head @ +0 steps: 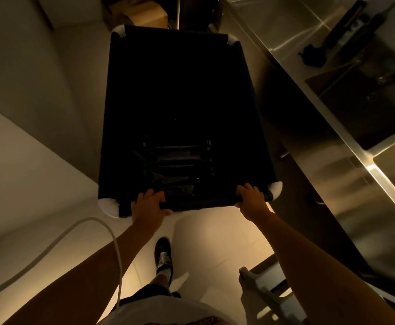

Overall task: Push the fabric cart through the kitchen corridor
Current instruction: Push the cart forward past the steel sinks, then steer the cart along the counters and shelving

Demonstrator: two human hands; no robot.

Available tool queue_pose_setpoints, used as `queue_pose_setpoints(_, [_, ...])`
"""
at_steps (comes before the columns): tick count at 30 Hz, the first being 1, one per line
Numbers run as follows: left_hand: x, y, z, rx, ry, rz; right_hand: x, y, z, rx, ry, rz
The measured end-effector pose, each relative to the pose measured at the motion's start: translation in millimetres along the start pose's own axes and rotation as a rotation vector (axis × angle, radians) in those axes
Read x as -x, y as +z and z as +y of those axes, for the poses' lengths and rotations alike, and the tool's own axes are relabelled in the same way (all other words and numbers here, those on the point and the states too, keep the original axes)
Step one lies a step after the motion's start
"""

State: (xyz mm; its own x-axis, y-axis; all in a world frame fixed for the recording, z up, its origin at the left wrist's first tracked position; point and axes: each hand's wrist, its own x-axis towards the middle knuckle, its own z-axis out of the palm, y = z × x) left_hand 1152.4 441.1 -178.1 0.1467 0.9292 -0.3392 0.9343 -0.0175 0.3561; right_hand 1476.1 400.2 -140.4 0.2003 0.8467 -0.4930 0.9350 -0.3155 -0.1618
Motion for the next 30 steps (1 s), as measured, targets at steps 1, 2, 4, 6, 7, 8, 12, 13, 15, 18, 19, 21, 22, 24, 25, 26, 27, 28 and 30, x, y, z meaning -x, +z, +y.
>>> queue_pose_setpoints(1, [-5.2,-1.1,1.1,-0.002,-0.001,0.005,-6.6,-4.3,-1.0,0.006,-0.004,-0.004])
queue_pose_setpoints(2, [-10.1,-1.9,2.1,-0.005,0.001,0.014,-13.3,-8.3,-1.8,0.014,-0.010,-0.008])
queue_pose_setpoints(4, [-19.1,-3.6,4.7,-0.012,0.002,0.030,-26.1,-15.9,-2.7,0.028,-0.019,-0.011])
queue_pose_setpoints(6, [-29.4,-6.1,7.1,-0.005,-0.012,0.028,-38.0,-22.9,-4.0,0.052,-0.025,-0.017])
queue_pose_setpoints(7, [-34.3,-7.7,8.5,-0.002,-0.025,0.021,-43.8,-26.0,-4.7,0.064,-0.029,-0.020])
queue_pose_setpoints(8, [-38.7,-9.5,10.3,0.001,-0.034,0.016,-49.6,-28.7,-5.2,0.067,-0.033,-0.019])
queue_pose_setpoints(12, [-54.5,-14.1,17.0,0.006,-0.056,0.032,-69.9,-36.6,-4.9,0.074,-0.064,0.015])
queue_pose_setpoints(13, [-56.2,-14.8,16.6,-0.002,-0.056,0.044,-72.5,-36.0,-5.0,0.081,-0.074,0.032])
queue_pose_setpoints(15, [-64.2,-14.5,18.7,-0.020,-0.061,0.073,-83.5,-36.1,-1.5,0.089,-0.101,0.063])
queue_pose_setpoints(18, [-76.1,-15.6,25.3,-0.042,-0.076,0.118,-102.7,-40.3,3.6,0.095,-0.154,0.095])
queue_pose_setpoints(19, [-79.9,-16.0,27.0,-0.043,-0.076,0.132,-110.3,-43.2,4.6,0.104,-0.172,0.094])
queue_pose_setpoints(21, [-86.9,-17.4,29.1,-0.052,-0.066,0.153,-125.7,-49.5,6.3,0.129,-0.205,0.077])
queue_pose_setpoints(22, [-90.2,-17.8,29.7,-0.065,-0.060,0.160,-133.6,-52.7,7.4,0.138,-0.225,0.068])
queue_pose_setpoints(24, [-95.8,-18.5,31.6,-0.095,-0.078,0.175,-148.2,-59.8,11.0,0.140,-0.265,0.058])
queue_pose_setpoints(25, [-99.0,-19.5,33.4,-0.109,-0.096,0.186,-155.6,-63.6,13.1,0.134,-0.282,0.061])
queue_pose_setpoints(26, [-102.0,-20.3,36.3,-0.125,-0.117,0.192,-162.7,-67.1,15.2,0.124,-0.300,0.066])
queue_pose_setpoints(27, [-104.8,-21.0,39.4,-0.138,-0.136,0.194,-169.2,-70.3,16.5,0.107,-0.316,0.074])
queue_pose_setpoints(28, [-108.4,-22.0,42.9,-0.146,-0.153,0.195,-175.6,-73.7,16.6,0.082,-0.329,0.086])
queue_pose_setpoints(30, [-116.4,-24.8,50.4,-0.147,-0.198,0.177,-188.4,-81.0,14.4,0.025,-0.337,0.097])
